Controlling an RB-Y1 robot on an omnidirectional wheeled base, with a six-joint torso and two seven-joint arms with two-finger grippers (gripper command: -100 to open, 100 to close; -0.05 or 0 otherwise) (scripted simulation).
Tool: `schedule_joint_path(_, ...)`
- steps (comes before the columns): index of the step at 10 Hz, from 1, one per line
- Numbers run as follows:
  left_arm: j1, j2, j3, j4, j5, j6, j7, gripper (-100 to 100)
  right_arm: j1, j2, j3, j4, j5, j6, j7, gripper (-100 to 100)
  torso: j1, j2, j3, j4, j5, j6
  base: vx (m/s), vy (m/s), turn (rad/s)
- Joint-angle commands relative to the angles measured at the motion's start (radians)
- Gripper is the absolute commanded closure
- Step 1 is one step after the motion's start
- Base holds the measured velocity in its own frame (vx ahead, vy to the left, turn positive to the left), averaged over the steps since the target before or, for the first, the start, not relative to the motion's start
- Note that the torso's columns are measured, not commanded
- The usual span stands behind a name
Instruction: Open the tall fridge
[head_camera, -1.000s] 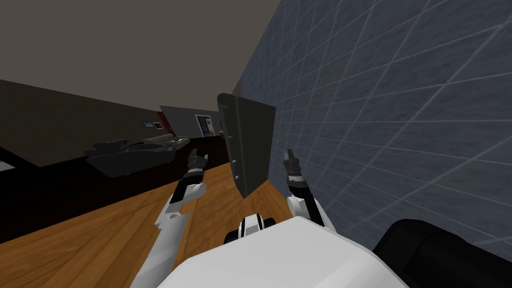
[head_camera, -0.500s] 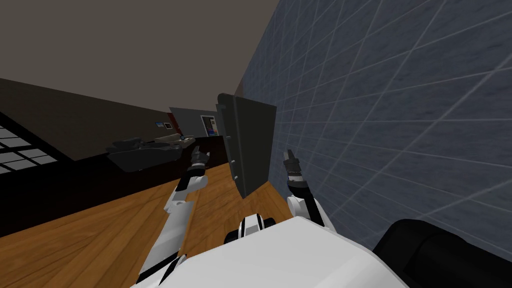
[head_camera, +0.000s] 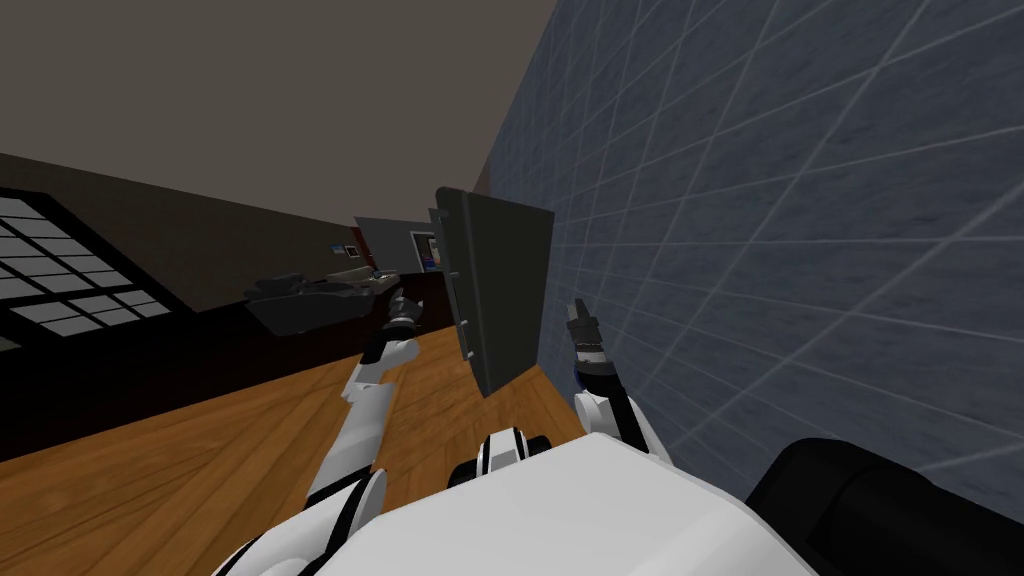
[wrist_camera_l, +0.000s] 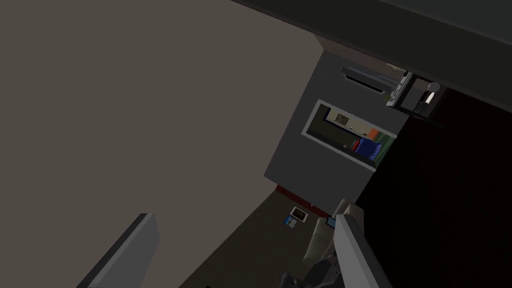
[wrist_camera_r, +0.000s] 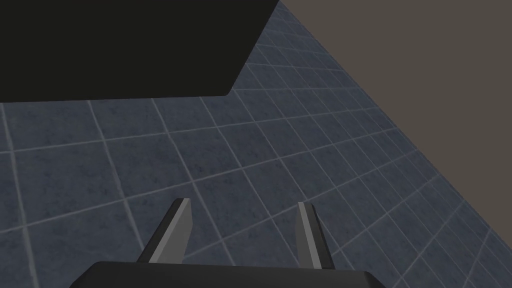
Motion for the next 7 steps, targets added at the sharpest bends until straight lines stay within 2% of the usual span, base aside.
schedule_joint_path(1,-0.065,0.004,0.017,0.059,0.011,0.037,0.005,-100,0.000,0.000,0.000,0.000,0.000,0.000,0.000,0,-0.001,0.001,0.000,0.000,0.000,0.000,0.010,-0.089,0.072)
schedule_joint_path(2,-0.102,0.007,0.031,0.096,0.020,0.068,0.009,-100,0.000,0.000,0.000,0.000,0.000,0.000,0.000,0,0.000,0.001,0.001,0.000,0.000,0.000,0.003,-0.109,0.146)
schedule_joint_path(5,-0.171,0.010,0.045,0.163,0.030,0.099,0.014,-100,0.000,0.000,0.000,0.000,0.000,0.000,0.000,0,-0.001,0.000,0.000,0.000,0.000,0.000,0.012,-0.096,0.090)
schedule_joint_path(6,-0.213,0.012,0.059,0.211,0.039,0.129,0.018,-100,0.000,0.000,0.000,0.000,0.000,0.000,0.000,0,0.000,0.000,0.000,0.000,0.000,0.000,-0.004,-0.100,0.120)
schedule_joint_path(7,-0.224,0.012,0.059,0.215,0.039,0.129,0.018,-100,0.000,0.000,0.000,0.000,0.000,0.000,0.000,0,-0.001,0.001,0.001,0.000,0.000,0.000,-0.007,-0.086,0.070)
